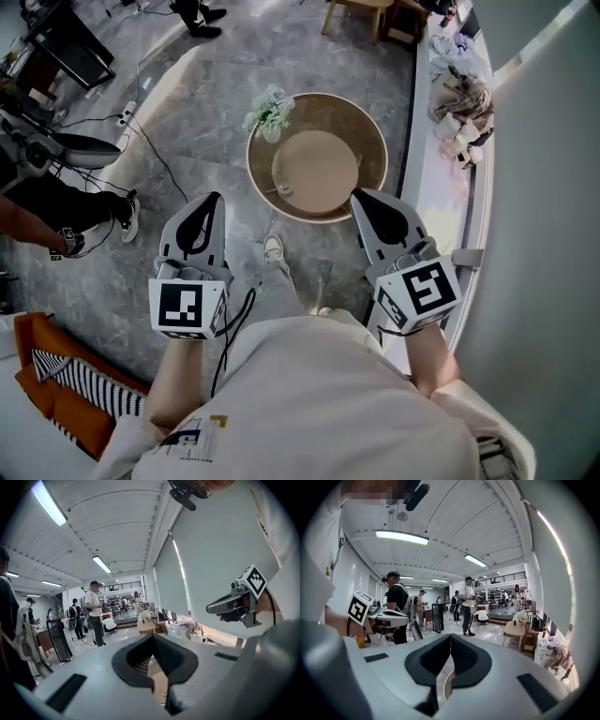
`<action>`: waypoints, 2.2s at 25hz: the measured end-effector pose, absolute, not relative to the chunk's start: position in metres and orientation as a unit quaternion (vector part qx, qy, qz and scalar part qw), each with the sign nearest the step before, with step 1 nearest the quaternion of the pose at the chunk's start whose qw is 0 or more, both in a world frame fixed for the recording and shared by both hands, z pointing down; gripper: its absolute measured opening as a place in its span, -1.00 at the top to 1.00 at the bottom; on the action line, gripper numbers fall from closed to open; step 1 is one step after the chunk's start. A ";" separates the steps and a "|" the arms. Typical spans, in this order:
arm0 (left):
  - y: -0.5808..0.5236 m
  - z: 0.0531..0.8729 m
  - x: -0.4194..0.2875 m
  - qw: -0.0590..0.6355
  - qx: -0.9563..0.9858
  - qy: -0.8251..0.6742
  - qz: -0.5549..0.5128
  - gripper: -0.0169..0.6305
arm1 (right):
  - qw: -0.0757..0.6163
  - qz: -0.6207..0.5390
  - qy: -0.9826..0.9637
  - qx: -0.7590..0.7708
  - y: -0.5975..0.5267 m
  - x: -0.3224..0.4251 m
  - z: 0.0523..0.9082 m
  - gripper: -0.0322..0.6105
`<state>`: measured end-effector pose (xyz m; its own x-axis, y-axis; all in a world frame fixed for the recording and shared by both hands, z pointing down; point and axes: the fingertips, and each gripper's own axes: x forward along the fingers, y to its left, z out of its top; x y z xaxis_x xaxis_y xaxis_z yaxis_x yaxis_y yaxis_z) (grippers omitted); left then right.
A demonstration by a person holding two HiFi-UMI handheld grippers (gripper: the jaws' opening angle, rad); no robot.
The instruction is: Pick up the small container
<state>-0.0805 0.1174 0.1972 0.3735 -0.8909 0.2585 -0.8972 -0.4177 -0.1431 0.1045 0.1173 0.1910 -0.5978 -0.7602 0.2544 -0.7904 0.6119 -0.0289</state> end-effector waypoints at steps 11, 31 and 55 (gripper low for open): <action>0.023 0.189 -0.112 0.000 0.854 -0.501 0.139 0.92 | 0.112 0.063 -0.883 0.452 0.024 0.049 0.182 0.88; -0.072 0.206 -0.129 -0.020 0.870 -0.474 0.133 0.92 | 0.121 0.067 -0.874 0.466 -0.077 0.016 0.193 0.88; -0.103 0.293 -0.086 -0.075 0.871 -0.430 0.224 0.92 | 0.122 0.092 -0.918 0.367 -0.123 0.008 0.256 0.88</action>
<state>-0.0859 -0.1028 0.2927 0.5295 -0.7837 0.3249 -0.7163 -0.6182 -0.3237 0.0079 -0.1235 0.2558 -0.7010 -0.6510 0.2912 -0.6957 0.7140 -0.0787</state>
